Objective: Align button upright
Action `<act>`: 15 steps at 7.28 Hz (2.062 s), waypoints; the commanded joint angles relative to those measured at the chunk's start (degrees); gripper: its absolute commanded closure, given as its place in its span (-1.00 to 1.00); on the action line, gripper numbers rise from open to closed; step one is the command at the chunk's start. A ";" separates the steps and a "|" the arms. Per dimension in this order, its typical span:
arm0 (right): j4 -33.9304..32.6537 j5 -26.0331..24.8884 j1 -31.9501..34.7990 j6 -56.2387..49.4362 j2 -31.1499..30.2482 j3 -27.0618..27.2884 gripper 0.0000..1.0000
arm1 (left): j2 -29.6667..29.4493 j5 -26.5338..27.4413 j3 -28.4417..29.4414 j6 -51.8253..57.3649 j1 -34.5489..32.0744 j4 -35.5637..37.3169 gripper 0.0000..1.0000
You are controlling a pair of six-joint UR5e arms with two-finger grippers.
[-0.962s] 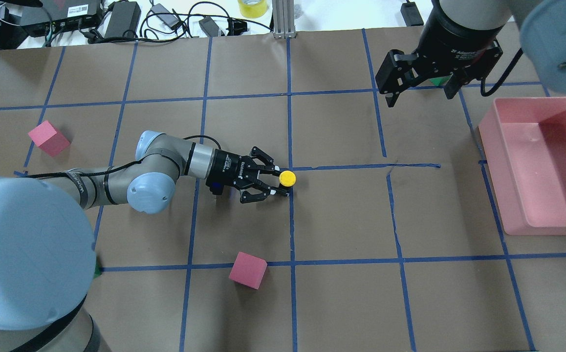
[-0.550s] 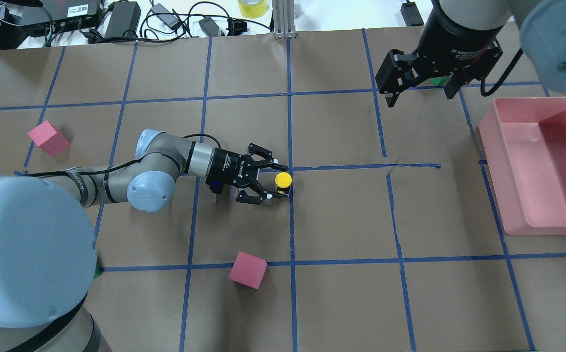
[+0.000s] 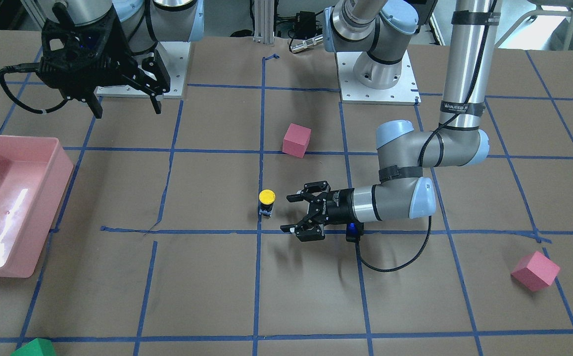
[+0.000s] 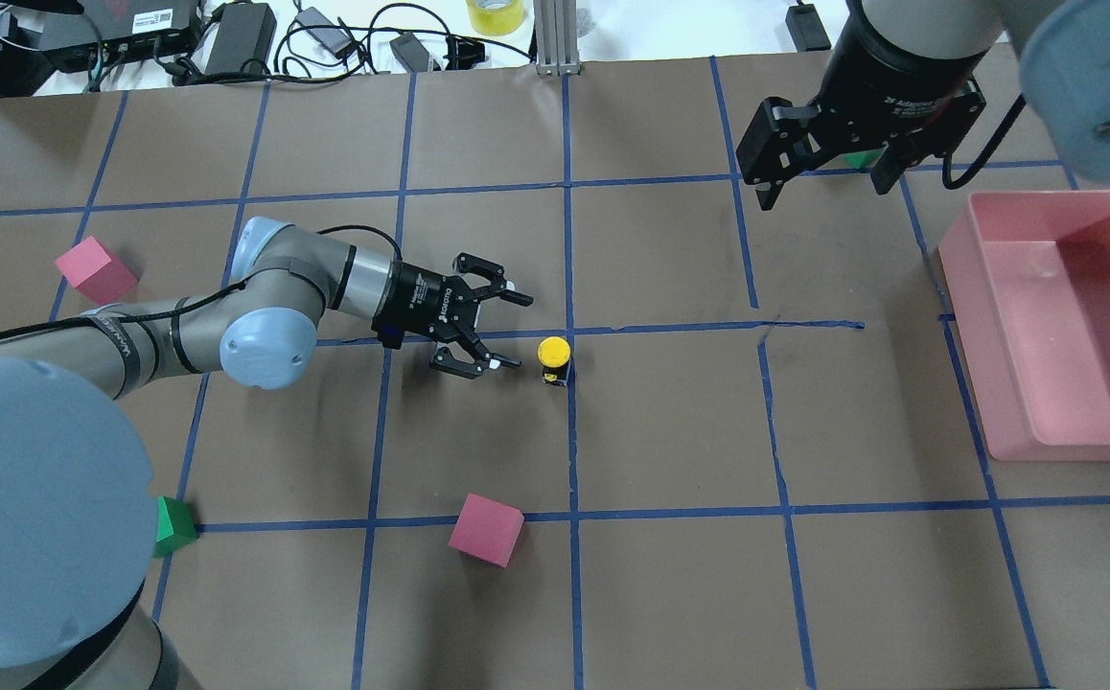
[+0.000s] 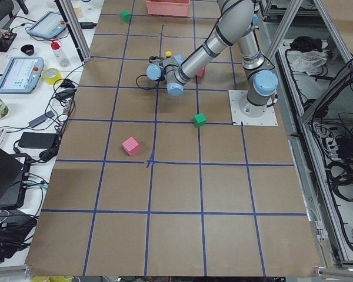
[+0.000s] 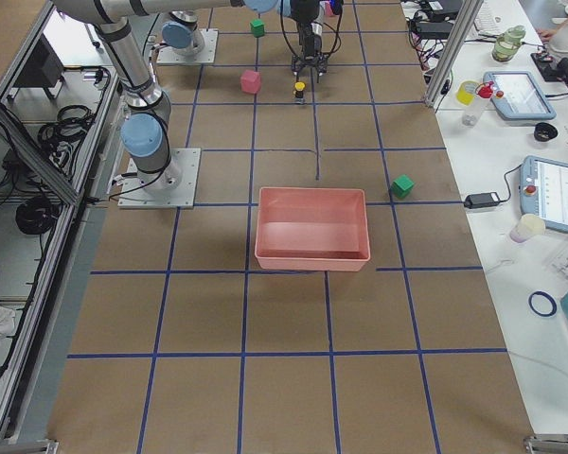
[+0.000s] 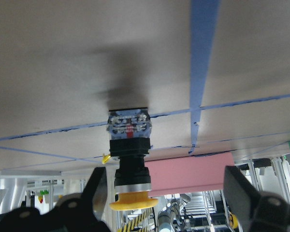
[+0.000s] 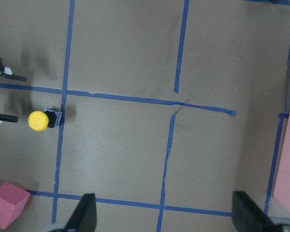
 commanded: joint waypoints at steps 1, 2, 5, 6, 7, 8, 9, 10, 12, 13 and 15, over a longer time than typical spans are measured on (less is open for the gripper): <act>0.00 0.00 0.00 -0.09 0.00 0.00 -1.00 | 3.53 7.68 7.72 0.19 0.37 -1.82 -1.00; 0.00 0.00 0.00 -0.09 0.00 0.00 -1.00 | 6.33 15.08 9.32 3.76 0.02 -2.18 -1.00; 0.00 0.00 0.00 0.00 0.00 0.00 -1.00 | 13.65 28.11 15.02 16.57 1.68 -8.84 -1.00; 0.00 0.00 0.00 0.00 0.00 0.00 -1.00 | 14.44 34.08 17.57 27.16 3.08 -13.82 -1.00; -0.09 0.35 0.00 0.00 0.00 0.00 -1.00 | 15.58 40.05 19.16 38.75 4.49 -17.79 -1.00; -0.26 0.00 0.00 0.00 0.00 0.00 -1.00 | 17.42 43.86 20.57 46.61 5.63 -20.70 -1.00; -0.44 -0.09 0.00 0.00 0.00 0.00 -1.00 | 19.09 47.90 22.67 54.69 5.90 -24.38 -1.00; -0.96 0.00 0.09 0.00 0.09 0.00 -1.00 | 21.02 50.29 24.43 59.30 5.73 -30.51 -1.00; -3.75 -0.26 0.09 0.00 0.44 0.00 -1.00 | 25.24 55.27 24.46 63.87 5.56 -33.56 -1.00; -4.04 -0.18 0.09 0.00 0.88 0.00 -1.00 | 26.48 58.02 24.45 65.31 5.03 -33.47 -1.00; -4.92 -0.09 0.00 0.00 1.06 0.00 -1.00 | 30.69 53.34 24.45 64.62 3.80 -34.78 -1.00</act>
